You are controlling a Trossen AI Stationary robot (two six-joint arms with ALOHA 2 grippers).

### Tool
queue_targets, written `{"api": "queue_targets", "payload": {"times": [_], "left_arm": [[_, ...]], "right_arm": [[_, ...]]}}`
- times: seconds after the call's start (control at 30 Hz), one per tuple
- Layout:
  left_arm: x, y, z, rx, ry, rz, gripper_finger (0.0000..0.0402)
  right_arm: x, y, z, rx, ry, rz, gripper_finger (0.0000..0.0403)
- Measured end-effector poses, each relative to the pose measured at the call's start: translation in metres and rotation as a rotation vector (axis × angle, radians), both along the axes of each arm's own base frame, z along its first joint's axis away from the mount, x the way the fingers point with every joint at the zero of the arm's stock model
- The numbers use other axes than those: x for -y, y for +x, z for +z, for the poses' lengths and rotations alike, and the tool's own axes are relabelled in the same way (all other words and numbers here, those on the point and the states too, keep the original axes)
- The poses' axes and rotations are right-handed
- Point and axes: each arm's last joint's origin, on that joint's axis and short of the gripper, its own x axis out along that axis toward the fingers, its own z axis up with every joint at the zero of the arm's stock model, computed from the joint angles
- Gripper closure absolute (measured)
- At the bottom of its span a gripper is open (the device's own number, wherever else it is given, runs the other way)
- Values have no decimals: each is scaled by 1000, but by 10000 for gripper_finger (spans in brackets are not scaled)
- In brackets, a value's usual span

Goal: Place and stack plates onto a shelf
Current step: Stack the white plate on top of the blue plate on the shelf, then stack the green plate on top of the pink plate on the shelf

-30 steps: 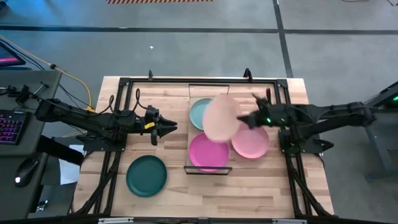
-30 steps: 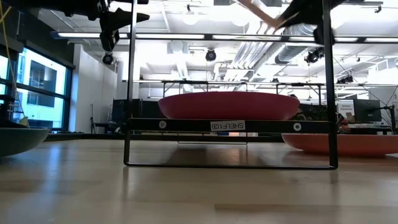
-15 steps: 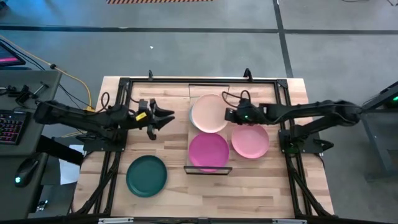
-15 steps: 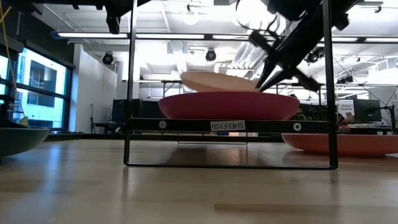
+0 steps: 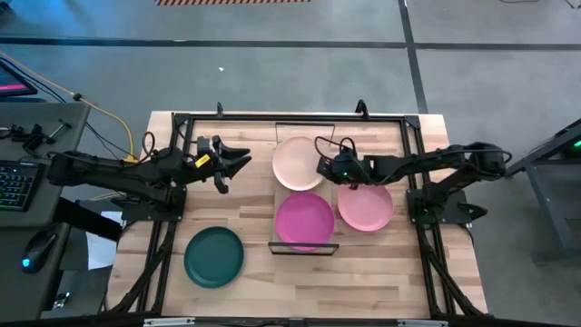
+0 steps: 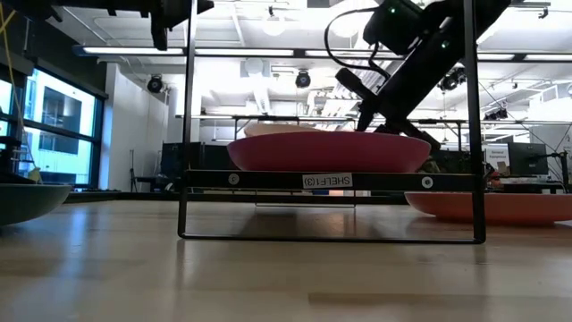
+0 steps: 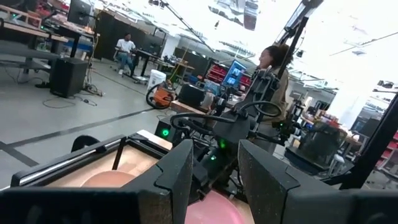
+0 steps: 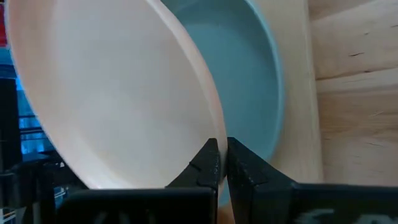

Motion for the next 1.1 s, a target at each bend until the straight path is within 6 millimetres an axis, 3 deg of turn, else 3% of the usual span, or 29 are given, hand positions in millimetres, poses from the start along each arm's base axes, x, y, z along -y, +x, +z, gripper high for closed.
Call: {"api": "queue_targets", "payload": {"times": [0.3,0.63,0.8,0.93,1.1], "left_arm": [[0,0,0,-1,0,-1,283],[0,0,0,-8,25,4,283],[0,0,0,-8,25,5,283],[0,0,0,-9,26,5,283],[0,0,-1,-8,1,-15,283]], "right_arm": [[0,-1,-1,-11,2,1,390],[0,-3,-3,-56,7,46,289],[4,-5,-3,-77,-3,108,257],[7,-15,12,-82,-55,186,246],[3,-41,47,-59,-196,315,245]]}}
